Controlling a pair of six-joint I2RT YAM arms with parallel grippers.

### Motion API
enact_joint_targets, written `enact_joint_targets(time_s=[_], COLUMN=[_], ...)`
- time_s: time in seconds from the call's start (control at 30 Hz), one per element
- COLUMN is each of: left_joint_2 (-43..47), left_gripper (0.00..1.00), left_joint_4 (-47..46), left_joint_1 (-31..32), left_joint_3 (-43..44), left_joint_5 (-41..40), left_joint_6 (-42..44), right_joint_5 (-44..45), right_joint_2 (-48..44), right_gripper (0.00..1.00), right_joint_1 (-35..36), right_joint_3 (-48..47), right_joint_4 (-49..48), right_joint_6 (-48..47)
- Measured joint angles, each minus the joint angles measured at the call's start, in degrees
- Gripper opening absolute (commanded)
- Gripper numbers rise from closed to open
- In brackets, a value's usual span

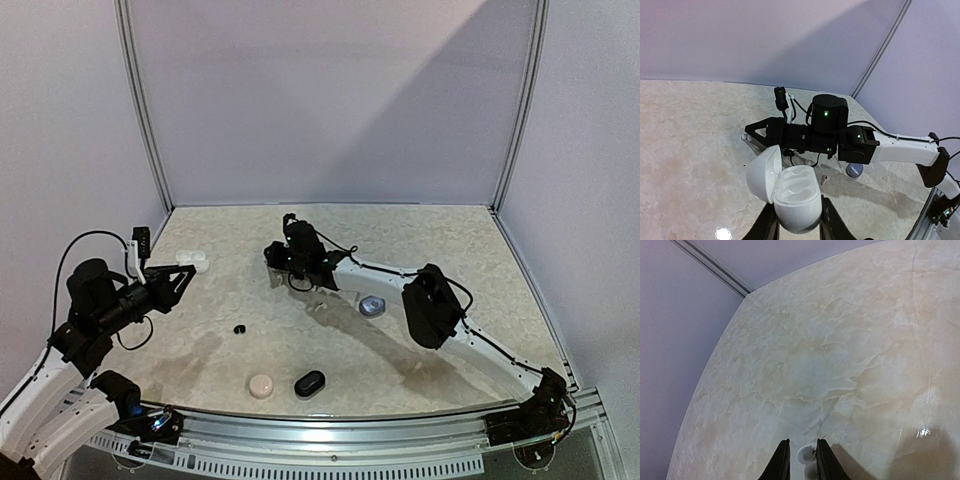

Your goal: Insert the wireless bluetooth earbuds into the charging case

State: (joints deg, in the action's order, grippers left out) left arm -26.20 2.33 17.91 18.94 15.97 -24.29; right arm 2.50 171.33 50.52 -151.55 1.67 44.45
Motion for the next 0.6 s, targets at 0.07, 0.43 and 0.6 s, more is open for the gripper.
enact_joint_targets(time_s=[0.07,0.43,0.6], left_joint_2=[0.0,0.5,0.5], left_gripper=[0.00,0.00,0.00], left_joint_4=[0.0,0.0,0.0], left_joint_1=[0.0,-0.1,-0.2], left_joint_3=[0.0,0.0,0.0], left_joint_5=[0.0,0.0,0.0], left_joint_6=[0.0,0.0,0.0], right_joint_5=[-0.3,-1.4,-1.2], right_joint_2=[0.0,-0.2,-0.8], right_gripper=[0.19,0.17,0.16], right_joint_1=[0.0,0.6,1.0], right_joint_3=[0.0,-0.8,-0.8], right_joint_4=[0.3,3.0,5.0], right_joint_6=[-0.8,-5.0,-6.7])
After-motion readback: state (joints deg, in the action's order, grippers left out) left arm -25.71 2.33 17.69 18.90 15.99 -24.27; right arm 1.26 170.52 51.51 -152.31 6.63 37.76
